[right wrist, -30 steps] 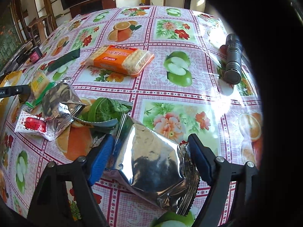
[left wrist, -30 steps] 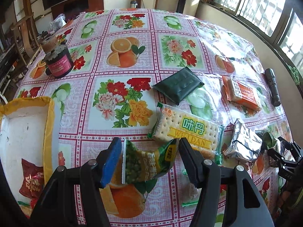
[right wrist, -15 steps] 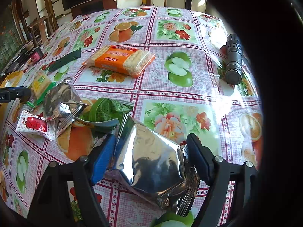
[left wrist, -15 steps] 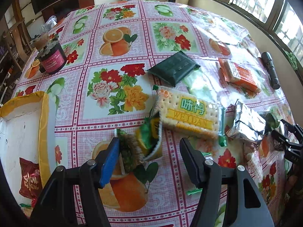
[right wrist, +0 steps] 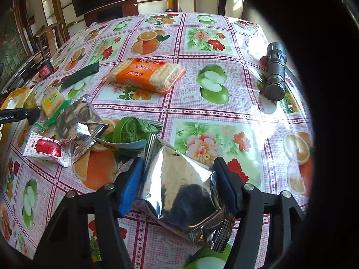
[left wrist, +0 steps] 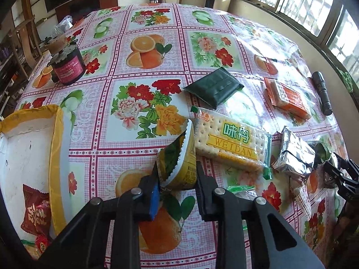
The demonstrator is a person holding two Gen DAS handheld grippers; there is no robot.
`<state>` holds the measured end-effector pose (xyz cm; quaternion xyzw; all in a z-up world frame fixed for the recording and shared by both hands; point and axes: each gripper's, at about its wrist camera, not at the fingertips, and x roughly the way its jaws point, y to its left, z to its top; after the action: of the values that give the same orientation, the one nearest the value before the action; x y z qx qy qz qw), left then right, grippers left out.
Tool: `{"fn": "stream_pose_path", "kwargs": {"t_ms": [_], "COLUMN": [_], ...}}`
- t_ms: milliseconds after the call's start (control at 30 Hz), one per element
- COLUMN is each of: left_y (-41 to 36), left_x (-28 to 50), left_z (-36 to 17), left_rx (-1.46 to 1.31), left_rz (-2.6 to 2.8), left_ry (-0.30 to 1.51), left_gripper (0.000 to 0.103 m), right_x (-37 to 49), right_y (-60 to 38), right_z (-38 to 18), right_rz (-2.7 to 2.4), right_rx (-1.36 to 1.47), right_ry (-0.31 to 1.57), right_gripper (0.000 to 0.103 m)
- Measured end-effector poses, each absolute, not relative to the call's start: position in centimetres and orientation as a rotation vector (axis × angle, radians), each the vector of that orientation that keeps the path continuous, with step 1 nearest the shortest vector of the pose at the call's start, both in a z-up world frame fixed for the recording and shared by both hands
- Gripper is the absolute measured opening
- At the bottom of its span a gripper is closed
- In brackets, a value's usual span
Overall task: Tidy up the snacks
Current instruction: 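Grasp the small green pea packet with the left tool while the right tool grasps the silver foil bag, then carry the green packet and silver foil bag over the white tray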
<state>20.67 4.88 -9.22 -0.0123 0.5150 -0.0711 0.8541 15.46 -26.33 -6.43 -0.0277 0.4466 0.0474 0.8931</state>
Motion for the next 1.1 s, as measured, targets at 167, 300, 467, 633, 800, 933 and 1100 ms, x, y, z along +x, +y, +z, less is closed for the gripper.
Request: {"fn": "stream_pose_path", "kwargs": {"t_ms": [167,300,467,633,800,933,1100], "left_y": [4.3,3.9,4.4,7.0,11.1,14.8,18.8], "left_x": [19.1,17.1,14.0,10.8,8.0,6.3,4.6], "left_z": [-8.3,-7.0,-5.8,-4.5,-3.5,-3.1,-2.6], "left_rx": [-0.037,-0.051,-0.076,-0.119,-0.148,-0.181,-0.224], "left_rz": [-0.170,-0.194,-0.208,-0.179,-0.113,-0.047,0.022], "left_ry": [1.066,1.045,1.025,1.001,0.975,0.960,0.936], "left_gripper": [0.026,0.026,0.026,0.026,0.026,0.026,0.026], "right_x": [14.4,12.7,10.1,8.4,7.8,7.9,8.1], "right_y": [-27.1,-27.6,-27.0,-23.6,-17.9,-12.8,-7.2], "right_z": [-5.8,-4.8,-3.1,-1.4,-0.8,-0.7,-0.7], "right_rz": [0.110,0.123,0.161,0.277,0.409,0.505,0.600], "right_rx": [0.014,0.068,0.115,0.150,0.128,0.102,0.071], "right_ry": [0.918,0.899,0.868,0.842,0.841,0.843,0.849], "right_gripper": [0.062,0.062,0.062,0.062,0.063,0.063,0.063]}}
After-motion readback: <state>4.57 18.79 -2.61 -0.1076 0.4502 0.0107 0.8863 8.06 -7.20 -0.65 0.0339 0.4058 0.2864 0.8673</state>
